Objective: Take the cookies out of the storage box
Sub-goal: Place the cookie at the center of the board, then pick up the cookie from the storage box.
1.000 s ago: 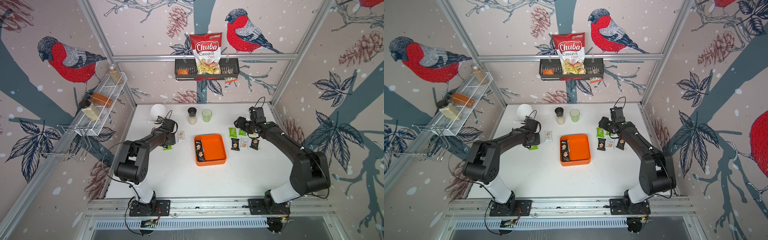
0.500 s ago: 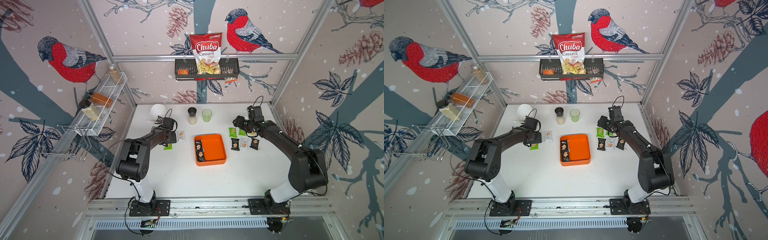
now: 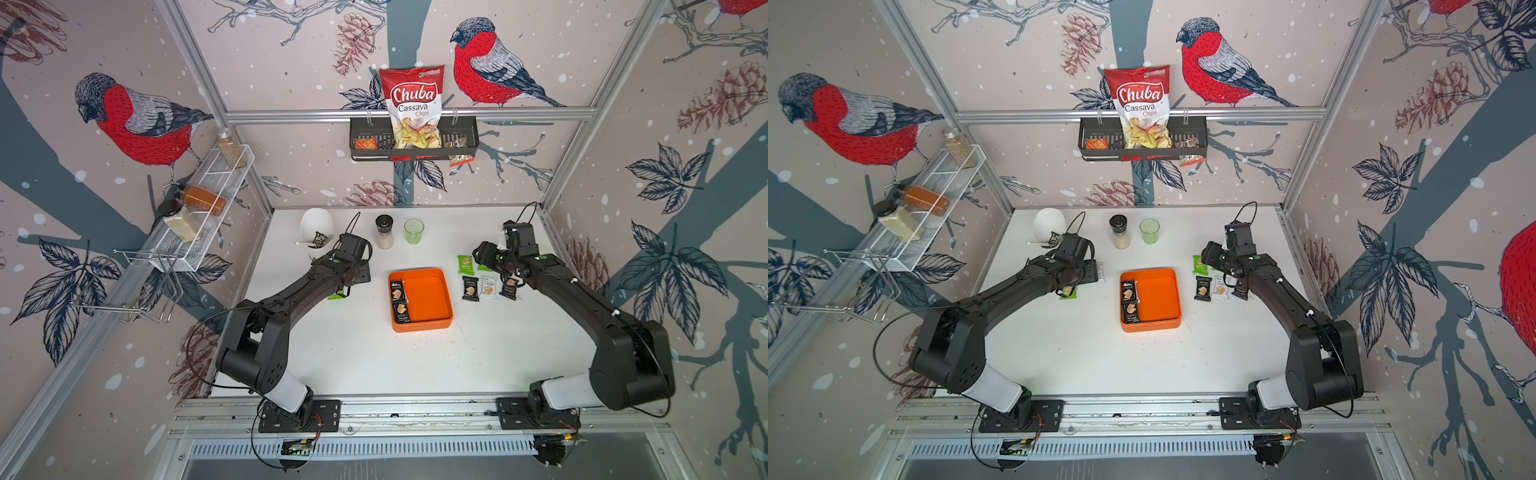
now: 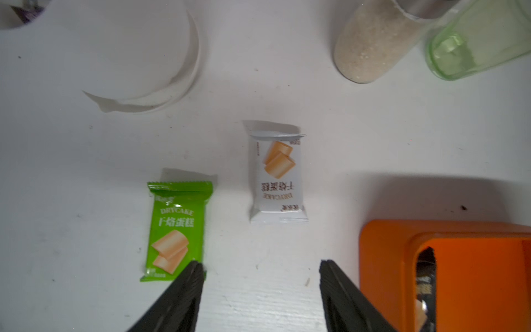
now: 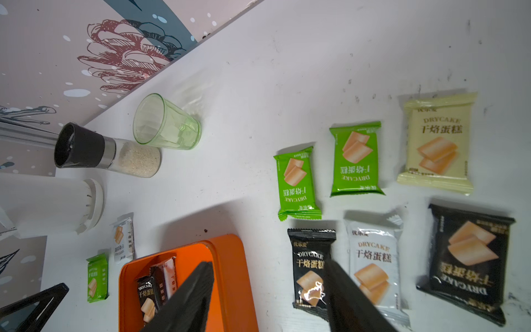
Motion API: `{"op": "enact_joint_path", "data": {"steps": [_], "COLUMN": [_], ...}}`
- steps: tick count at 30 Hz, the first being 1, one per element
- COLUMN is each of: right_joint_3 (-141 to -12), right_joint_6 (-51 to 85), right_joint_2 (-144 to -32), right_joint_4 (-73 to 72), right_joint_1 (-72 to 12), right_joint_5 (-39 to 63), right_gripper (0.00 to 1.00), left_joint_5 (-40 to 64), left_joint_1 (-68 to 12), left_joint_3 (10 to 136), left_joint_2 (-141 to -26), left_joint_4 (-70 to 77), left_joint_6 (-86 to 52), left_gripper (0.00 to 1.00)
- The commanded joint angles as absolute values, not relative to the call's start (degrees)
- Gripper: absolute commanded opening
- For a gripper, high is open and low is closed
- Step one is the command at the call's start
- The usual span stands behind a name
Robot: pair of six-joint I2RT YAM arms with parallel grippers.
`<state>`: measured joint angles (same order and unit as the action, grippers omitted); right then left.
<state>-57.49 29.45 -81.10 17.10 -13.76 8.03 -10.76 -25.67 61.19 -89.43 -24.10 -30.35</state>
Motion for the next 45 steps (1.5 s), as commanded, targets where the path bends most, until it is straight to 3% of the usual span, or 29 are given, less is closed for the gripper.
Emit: {"op": "enact_joint_path", "data": {"steps": [1,9,18,29,45], "right_joint_3": [-55.81,-51.59,-49.95,-48.89,-48.98], "right_joint_6": [27.88,27.33,26.63,26.1,25.66], "right_joint_2": [-79.29,-75.9,-74.01,-72.34,-72.05], "right_joint_4": [16.3,15.14,15.02,14.85,15.38], "right_joint_1": [-13.11,-11.85,-10.37,-8.7,-7.05], "right_joint_5": [9.83,12.59,14.89,16.75,16.52], "right_gripper": [0.66,0.66,0.66,0.66,0.66], "left_joint_5": [-12.07,-15.0,-19.57,-25.03,-21.54], "left_joint_1": [-28.96,-39.88,-47.72,-49.83,-49.57], "left_joint_3": [61.95,66.2,76.9,88.27,89.03], "left_joint_2": [-88.01,-89.33,-101.1,-114.41,-120.91], "left_joint_4": [-25.81,-26.3,-33.02,-44.85,-42.15], "left_joint_6": [-37.36,-46.23,-50.2,-54.67,-51.58], "left_gripper": [0.69,0.68,0.68,0.69,0.71]}}
